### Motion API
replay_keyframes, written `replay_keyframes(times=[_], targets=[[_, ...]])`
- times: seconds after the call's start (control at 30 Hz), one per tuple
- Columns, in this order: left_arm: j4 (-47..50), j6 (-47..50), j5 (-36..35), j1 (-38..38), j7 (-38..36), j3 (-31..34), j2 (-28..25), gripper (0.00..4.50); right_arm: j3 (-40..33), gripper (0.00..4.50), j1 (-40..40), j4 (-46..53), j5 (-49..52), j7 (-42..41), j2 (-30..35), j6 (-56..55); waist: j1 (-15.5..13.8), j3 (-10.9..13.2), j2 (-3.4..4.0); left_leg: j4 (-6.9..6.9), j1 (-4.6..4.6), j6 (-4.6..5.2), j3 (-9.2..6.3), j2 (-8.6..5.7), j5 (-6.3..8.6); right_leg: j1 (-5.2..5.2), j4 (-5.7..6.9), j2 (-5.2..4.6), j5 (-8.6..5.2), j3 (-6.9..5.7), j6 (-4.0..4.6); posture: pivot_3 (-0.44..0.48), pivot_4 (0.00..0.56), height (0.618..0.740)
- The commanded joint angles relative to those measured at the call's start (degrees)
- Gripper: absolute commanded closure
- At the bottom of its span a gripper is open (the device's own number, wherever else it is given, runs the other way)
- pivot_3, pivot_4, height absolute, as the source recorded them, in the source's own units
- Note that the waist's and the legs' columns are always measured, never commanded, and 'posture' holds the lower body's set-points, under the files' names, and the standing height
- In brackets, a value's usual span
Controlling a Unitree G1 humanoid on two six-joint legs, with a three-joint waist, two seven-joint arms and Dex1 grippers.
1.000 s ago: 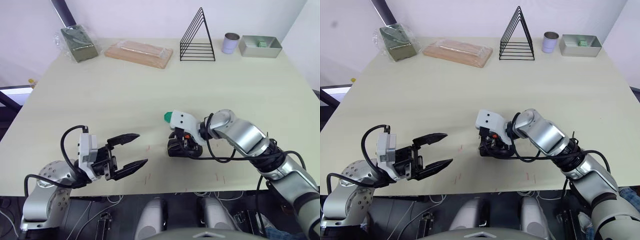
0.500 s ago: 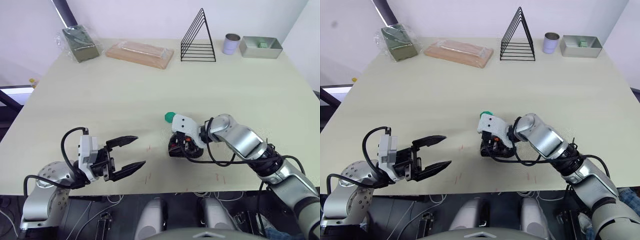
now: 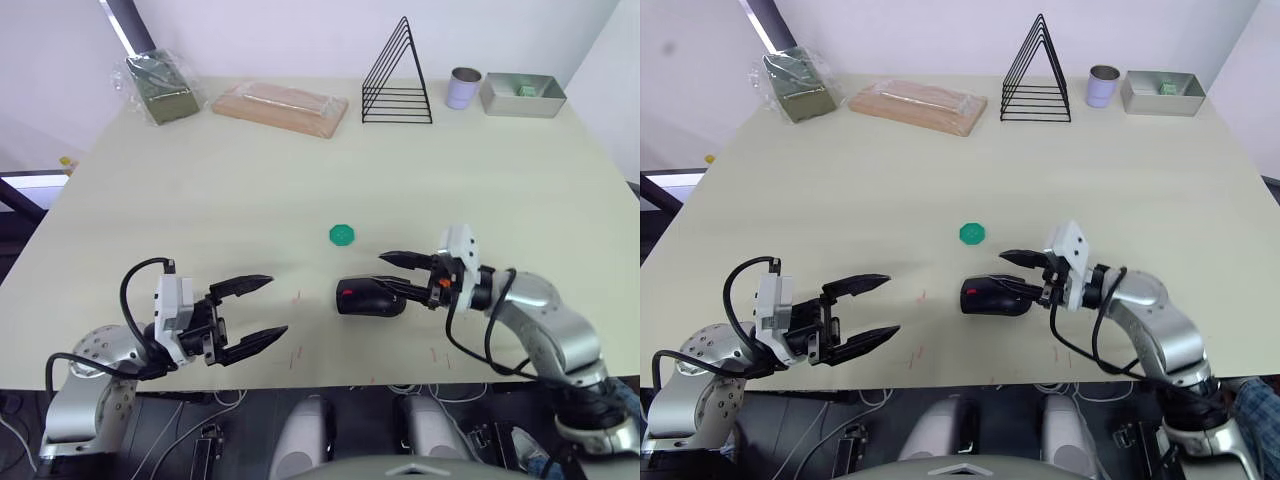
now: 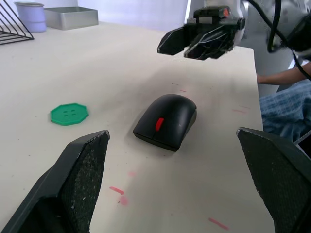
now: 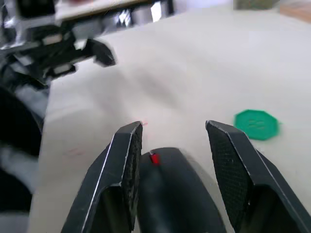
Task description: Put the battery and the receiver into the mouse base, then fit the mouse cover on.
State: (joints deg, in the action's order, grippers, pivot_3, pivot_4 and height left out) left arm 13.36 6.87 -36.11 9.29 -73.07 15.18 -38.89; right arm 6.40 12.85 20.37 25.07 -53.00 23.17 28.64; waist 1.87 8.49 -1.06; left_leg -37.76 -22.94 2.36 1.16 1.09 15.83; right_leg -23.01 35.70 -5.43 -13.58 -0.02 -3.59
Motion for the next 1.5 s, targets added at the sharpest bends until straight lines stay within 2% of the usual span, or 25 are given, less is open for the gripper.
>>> replay_keyframes(times=[0.03,0.2,0.53,0.73,0.93,1.07,1.17,1.27,1.37,1.4,1.47,1.5], targets=[[0.34,0.03,-0.87,-0.23,-0.58,0.91,-1.04,0.00,-3.27,2.31,-6.45,-5.31,0.01,4.15,-6.24,-11.17,-0.06,0.03,0.04,0.00,-0.02,0.01,0.06,-0.01,-0.01,-0.02,0.00,0.00,0.00,0.01,0.00,0.000,0.150,0.740],[3.55,4.54,-2.57,-2.77,2.01,1.12,-2.57,0.00,-3.11,2.31,-10.62,-10.89,-2.09,4.21,-8.80,-19.69,-0.45,0.04,0.05,-0.03,0.03,-0.01,0.06,-0.02,-0.04,0.03,0.05,0.08,0.00,-0.16,0.00,0.000,0.150,0.740],[4.31,8.71,-4.75,-5.00,2.93,2.19,-4.96,0.00,-1.73,2.31,-11.40,-16.22,-3.90,3.09,-9.51,-28.48,-1.10,0.05,0.07,-0.11,0.18,-0.02,0.08,0.08,-0.07,0.15,0.14,0.67,-0.01,-0.16,0.00,0.000,0.150,0.740],[2.47,4.88,-2.73,-1.65,0.88,1.92,-3.69,0.00,1.62,2.31,-10.95,-23.67,-9.87,2.83,-9.02,-33.78,-1.02,0.05,0.07,-0.28,0.21,-0.02,0.10,0.10,-0.07,0.25,0.16,0.78,-0.01,-0.14,-0.01,0.000,0.150,0.740],[-1.36,0.88,-1.40,-0.47,-1.80,1.65,-2.97,0.00,3.73,2.31,-10.99,-32.58,-11.78,2.37,-9.92,-38.55,-0.92,0.00,0.10,-0.39,0.55,-0.16,0.14,0.31,-0.15,0.51,0.21,1.13,0.05,-0.07,0.12,0.000,0.150,0.740],[-4.17,-1.37,-0.72,-0.32,-3.33,1.63,-2.61,0.00,1.38,2.31,-10.45,-26.80,-8.20,2.38,-8.62,-38.08,-0.97,-0.01,0.08,-0.37,0.93,-0.20,0.24,0.68,-0.16,0.78,0.21,1.38,0.07,0.02,0.30,0.000,0.150,0.740],[-5.98,-2.79,-0.34,-0.20,-4.08,1.71,-2.35,0.00,-0.47,2.31,-10.79,-18.80,-5.23,2.30,-5.43,-34.22,-1.07,0.04,0.08,-0.37,0.96,-0.20,0.28,0.72,-0.15,0.81,0.21,1.38,0.06,0.03,0.33,0.000,0.150,0.740],[-7.49,-3.68,0.07,0.08,-4.00,2.09,-2.08,0.00,-3.45,2.31,-12.35,-8.33,-1.45,1.24,1.85,-27.15,-1.35,0.17,0.27,-0.39,0.83,-0.20,0.34,0.67,-0.15,0.70,0.18,1.26,0.08,0.06,0.34,0.000,0.150,0.740],[-7.83,-3.74,-0.14,0.47,-3.16,2.49,-1.67,0.00,-5.82,2.31,-14.09,-3.89,1.86,0.11,6.87,-22.21,-1.53,0.08,0.11,-0.40,0.52,-0.20,0.31,0.68,-0.15,0.43,0.18,1.26,0.08,0.02,0.34,0.000,0.150,0.740],[-7.66,-3.77,-0.32,0.92,-2.47,2.89,-1.24,0.00,-8.11,1.93,-15.58,-2.94,3.29,-1.41,9.71,-20.92,-1.54,0.05,0.07,-0.41,0.49,-0.20,0.29,0.72,-0.15,0.41,0.18,1.31,0.09,0.00,0.36,0.000,0.150,0.740],[-7.22,-1.67,0.16,1.87,0.53,3.13,-1.02,0.00,-13.29,1.51,-18.69,-2.19,5.14,-4.50,14.63,-19.54,-1.52,0.03,0.02,-0.41,0.46,-0.20,0.24,0.78,-0.15,0.41,0.17,1.34,0.11,-0.07,0.40,0.000,0.150,0.740],[-7.07,-0.67,0.42,2.19,1.61,3.07,-1.08,0.00,-14.92,1.10,-19.66,-2.06,5.77,-5.27,15.84,-19.14,-1.65,0.07,0.14,-0.41,0.46,-0.20,0.24,0.78,-0.15,0.41,0.17,1.34,0.11,-0.07,0.40,0.000,0.150,0.740]])
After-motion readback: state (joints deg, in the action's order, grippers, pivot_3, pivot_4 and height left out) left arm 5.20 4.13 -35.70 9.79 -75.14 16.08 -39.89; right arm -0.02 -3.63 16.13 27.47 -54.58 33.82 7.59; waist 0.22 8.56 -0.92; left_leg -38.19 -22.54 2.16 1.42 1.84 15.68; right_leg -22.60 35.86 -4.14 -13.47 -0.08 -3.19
